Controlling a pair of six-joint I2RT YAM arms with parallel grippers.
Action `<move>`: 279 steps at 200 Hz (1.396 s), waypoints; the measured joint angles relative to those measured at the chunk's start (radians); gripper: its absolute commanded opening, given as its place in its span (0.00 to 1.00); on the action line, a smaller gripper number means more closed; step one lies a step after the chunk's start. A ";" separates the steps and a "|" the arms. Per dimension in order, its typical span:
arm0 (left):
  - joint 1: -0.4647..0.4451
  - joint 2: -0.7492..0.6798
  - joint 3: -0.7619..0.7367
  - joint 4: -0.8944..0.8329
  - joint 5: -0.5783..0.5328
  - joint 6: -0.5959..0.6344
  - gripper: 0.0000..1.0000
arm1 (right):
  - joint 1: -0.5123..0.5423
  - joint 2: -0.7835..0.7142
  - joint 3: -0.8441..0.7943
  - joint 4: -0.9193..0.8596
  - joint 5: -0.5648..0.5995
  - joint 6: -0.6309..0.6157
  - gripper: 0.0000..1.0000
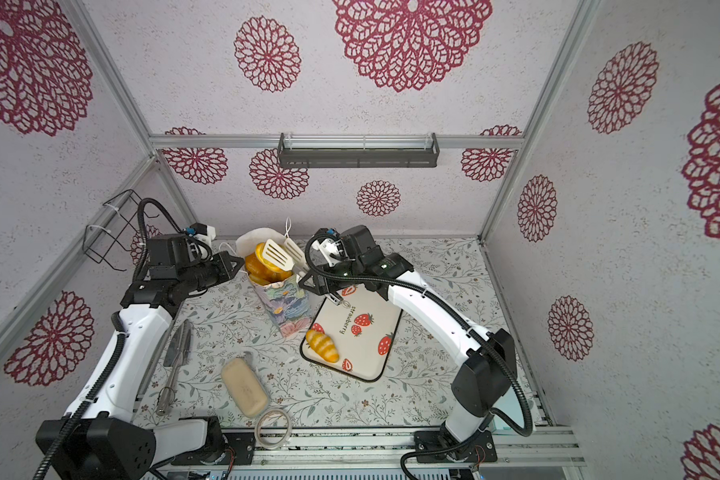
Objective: Place the fake bread into the paper bag
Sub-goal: 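Lower the round bun into the bag and open the tongs, then move the empty tongs back over the long striped bun on the tray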
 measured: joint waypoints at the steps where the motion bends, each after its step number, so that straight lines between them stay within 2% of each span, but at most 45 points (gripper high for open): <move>1: 0.000 0.000 0.000 0.000 0.000 0.000 0.00 | 0.000 0.000 0.000 0.000 0.000 0.000 0.54; 69: 0.000 0.000 0.000 0.000 0.000 0.000 0.00 | 0.003 0.000 0.016 -0.010 0.008 -0.008 0.56; 114: 0.000 0.000 0.000 0.000 0.000 0.000 0.00 | 0.002 -0.029 0.007 -0.044 0.053 -0.018 0.56; 199: 0.000 0.000 0.000 0.000 0.001 0.000 0.00 | -0.055 -0.248 -0.172 -0.072 0.114 -0.017 0.56; 279: 0.000 0.000 0.000 0.000 0.001 0.000 0.00 | -0.080 -0.301 -0.345 -0.139 0.148 -0.016 0.56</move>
